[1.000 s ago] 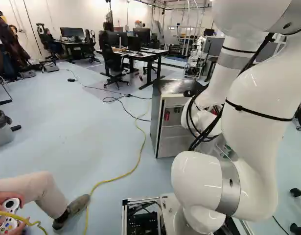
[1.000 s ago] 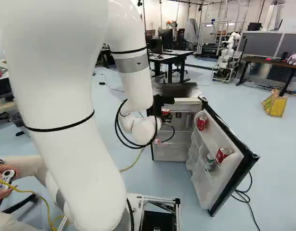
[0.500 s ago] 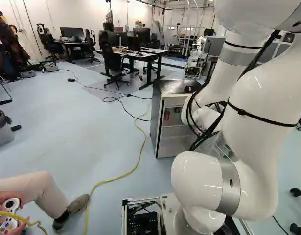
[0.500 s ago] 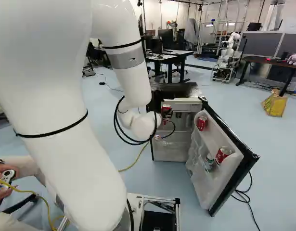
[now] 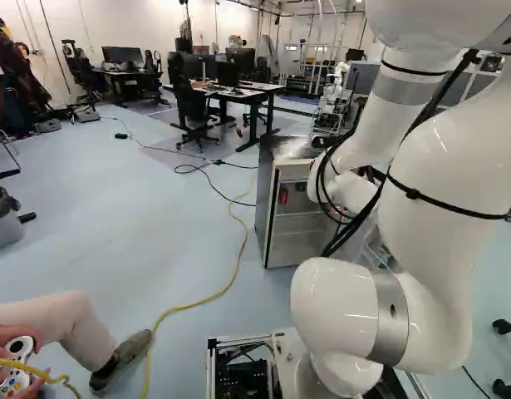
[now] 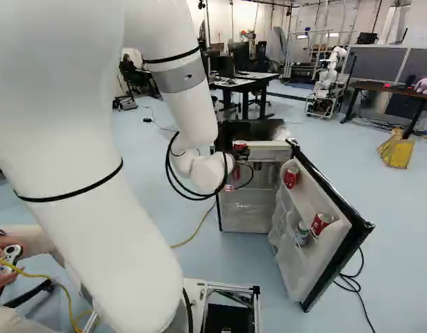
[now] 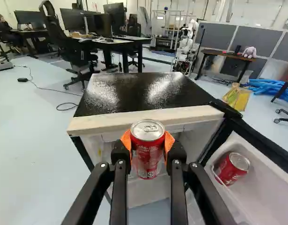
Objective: Grab a drink from the fridge
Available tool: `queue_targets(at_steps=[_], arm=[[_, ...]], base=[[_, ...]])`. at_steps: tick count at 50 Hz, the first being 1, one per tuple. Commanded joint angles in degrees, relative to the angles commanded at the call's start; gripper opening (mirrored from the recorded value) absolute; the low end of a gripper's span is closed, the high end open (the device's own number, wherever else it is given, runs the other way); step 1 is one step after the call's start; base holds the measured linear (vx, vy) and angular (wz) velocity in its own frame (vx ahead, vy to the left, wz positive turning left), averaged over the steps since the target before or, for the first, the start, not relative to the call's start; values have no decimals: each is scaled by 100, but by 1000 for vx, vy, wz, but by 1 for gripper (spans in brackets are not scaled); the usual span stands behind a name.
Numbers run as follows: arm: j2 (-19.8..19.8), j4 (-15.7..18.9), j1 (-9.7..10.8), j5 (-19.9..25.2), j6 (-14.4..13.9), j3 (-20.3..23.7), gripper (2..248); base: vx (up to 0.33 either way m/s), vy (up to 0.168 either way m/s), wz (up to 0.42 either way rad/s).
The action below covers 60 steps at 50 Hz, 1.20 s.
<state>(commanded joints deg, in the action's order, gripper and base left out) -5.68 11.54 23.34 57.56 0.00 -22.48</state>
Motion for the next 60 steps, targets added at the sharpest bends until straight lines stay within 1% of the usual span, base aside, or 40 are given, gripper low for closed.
queue_targets(at_steps=[37,60], arm=[[-252,0,-215,-6,0,-838,88],[-723,0,-335,-161,0,-1412,88]], base=[[0,0,0],[0,0,0]])
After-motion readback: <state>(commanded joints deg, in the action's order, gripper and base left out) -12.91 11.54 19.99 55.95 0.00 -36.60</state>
